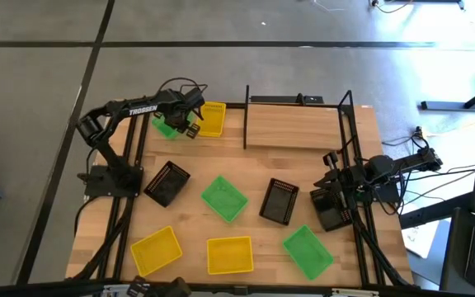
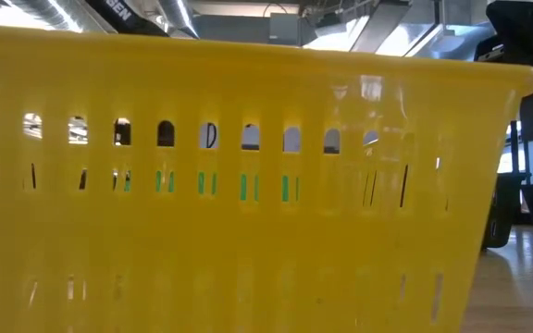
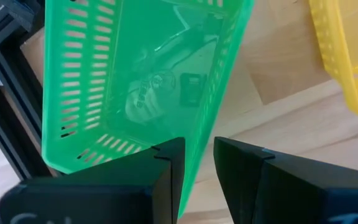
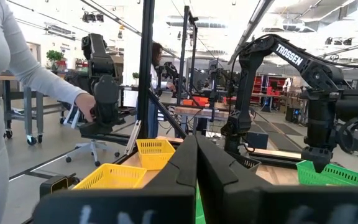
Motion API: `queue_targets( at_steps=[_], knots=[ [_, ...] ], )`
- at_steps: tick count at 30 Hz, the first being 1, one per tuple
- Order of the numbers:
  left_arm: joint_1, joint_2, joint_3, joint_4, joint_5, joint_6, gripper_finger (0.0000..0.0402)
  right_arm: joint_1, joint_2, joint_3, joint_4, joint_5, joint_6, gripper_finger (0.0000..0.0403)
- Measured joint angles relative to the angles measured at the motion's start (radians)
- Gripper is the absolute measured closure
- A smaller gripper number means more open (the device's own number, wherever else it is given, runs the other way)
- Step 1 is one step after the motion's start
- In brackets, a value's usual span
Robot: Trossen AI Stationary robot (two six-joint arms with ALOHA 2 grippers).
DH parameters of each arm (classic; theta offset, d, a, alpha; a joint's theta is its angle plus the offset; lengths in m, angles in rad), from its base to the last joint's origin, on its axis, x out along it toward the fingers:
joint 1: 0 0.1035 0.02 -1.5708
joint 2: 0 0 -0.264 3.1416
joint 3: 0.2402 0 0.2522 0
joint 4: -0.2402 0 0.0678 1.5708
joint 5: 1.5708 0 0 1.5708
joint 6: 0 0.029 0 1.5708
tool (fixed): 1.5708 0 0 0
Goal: Stack baskets on shelf by color
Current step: Put the top green bin onto the shelf
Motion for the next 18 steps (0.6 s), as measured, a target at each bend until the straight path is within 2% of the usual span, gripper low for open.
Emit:
queue_targets(
  at_steps=[15, 18],
  knots=[
    [0.002, 0.0, 0.0, 0.032, 0.002, -0.004, 0.0324, 0.0, 0.0, 0.0, 0.0, 0.0, -0.009, 0.0402],
    [0.002, 0.0, 0.0, 0.034, 0.003, -0.006, 0.0324, 0.0, 0.0, 0.0, -0.005, 0.049, -0.031, 0.0402]
  ],
)
